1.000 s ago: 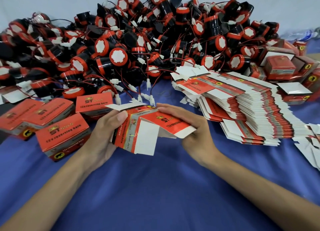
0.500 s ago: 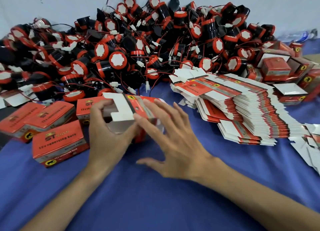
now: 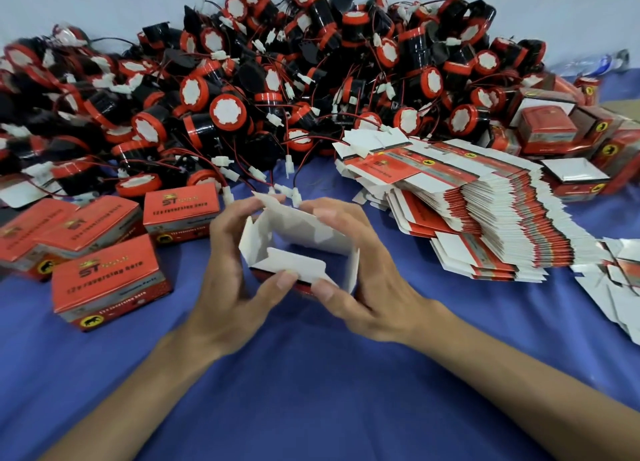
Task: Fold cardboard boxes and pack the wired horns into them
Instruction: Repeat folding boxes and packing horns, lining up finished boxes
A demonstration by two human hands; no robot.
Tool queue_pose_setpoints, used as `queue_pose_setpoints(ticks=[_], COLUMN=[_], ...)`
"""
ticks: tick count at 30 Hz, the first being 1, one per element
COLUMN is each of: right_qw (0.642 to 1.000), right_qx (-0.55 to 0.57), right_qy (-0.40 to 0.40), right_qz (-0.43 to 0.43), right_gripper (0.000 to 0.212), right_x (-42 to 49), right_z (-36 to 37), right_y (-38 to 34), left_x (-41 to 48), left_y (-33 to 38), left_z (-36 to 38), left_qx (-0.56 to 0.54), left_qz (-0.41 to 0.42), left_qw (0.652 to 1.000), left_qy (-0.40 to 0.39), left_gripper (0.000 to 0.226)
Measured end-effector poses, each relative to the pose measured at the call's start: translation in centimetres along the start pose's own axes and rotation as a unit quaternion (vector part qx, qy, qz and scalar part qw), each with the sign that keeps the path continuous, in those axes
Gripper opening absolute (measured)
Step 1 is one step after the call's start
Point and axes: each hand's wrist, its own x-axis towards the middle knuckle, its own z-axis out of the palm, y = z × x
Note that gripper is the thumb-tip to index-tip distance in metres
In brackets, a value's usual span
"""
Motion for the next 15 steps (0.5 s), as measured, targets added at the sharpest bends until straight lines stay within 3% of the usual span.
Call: queue_pose_setpoints(ticks=[4, 7, 12, 15], right_qw=[1.000, 0.999, 0.999, 0.998], right_qx=[0.022, 0.022, -0.001, -0.026], right_qy=[0.019, 0.031, 0.044, 0.058], right_qz=[-0.006, 0.006, 0.013, 0.005], right_gripper=[0.025, 0.025, 0.028, 0.029], right_x=[0.08, -0.15, -0.23, -0.44], right_z=[0.22, 0.13, 0.12, 0.15], right_y=[0.37, 0.71, 0.69, 0.44], left_x=[0.23, 0.60, 0.61, 0.38], left_y=[-0.05, -0.01, -0.22, -0.44], left_z=[0.03, -0.04, -0.18, -0.25], left_qx=[-0.014, -0.010, -0.025, 0.004], left_qz=[0.024, 0.044, 0.073, 0.079], left_qw=[1.000, 0.999, 0.997, 0.997], left_qy=[-0.001, 0.007, 0.004, -0.002], left_gripper=[0.056, 0.059, 0.032, 0.032])
